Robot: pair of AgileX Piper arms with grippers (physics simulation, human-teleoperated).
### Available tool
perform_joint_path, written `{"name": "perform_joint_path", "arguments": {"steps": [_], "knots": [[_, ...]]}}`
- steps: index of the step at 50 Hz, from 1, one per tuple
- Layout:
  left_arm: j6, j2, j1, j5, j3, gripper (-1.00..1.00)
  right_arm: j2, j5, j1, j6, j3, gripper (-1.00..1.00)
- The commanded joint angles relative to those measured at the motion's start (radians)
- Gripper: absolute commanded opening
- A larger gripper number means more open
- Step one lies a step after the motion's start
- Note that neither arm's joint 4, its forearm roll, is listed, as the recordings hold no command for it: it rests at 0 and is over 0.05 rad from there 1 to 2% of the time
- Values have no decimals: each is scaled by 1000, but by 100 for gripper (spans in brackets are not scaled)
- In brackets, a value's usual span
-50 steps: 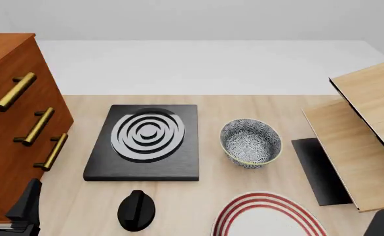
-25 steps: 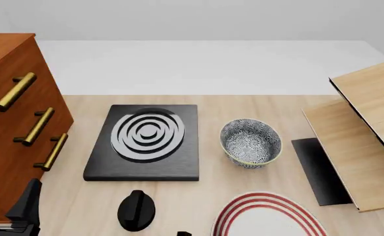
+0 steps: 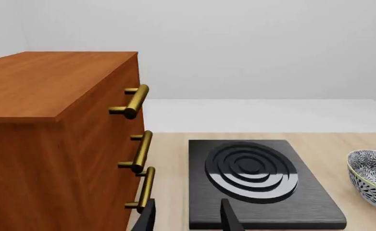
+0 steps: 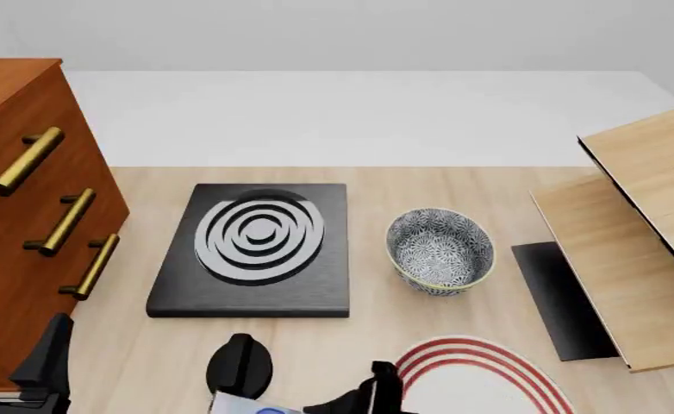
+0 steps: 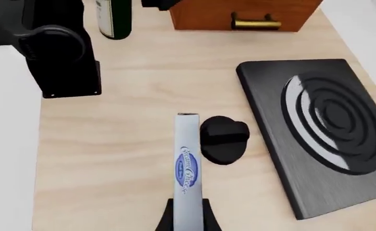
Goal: Pick up the cream cheese and put it in the bowl.
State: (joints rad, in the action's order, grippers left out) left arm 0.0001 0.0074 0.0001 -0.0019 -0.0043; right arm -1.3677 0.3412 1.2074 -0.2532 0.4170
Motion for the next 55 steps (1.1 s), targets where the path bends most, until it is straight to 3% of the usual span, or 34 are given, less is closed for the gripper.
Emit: {"name": "perform_joint_path", "arguments": {"steps": [1,19,24,25,34,55], "knots": [[0,0,0,0,0,100,213,-119,-89,-14,-30,-100],[0,0,0,0,0,100,527,-447,-273,-50,60,-100],[0,0,0,0,0,100,532,-485,-321,-27,78,-100],[0,0,0,0,0,100,546,-482,-320,-52,76,-100],[0,0,0,0,0,100,540,-532,-380,-35,114,-100],[0,-6,1,5,0,100,459,-781,-557,-67,331,-100]]}}
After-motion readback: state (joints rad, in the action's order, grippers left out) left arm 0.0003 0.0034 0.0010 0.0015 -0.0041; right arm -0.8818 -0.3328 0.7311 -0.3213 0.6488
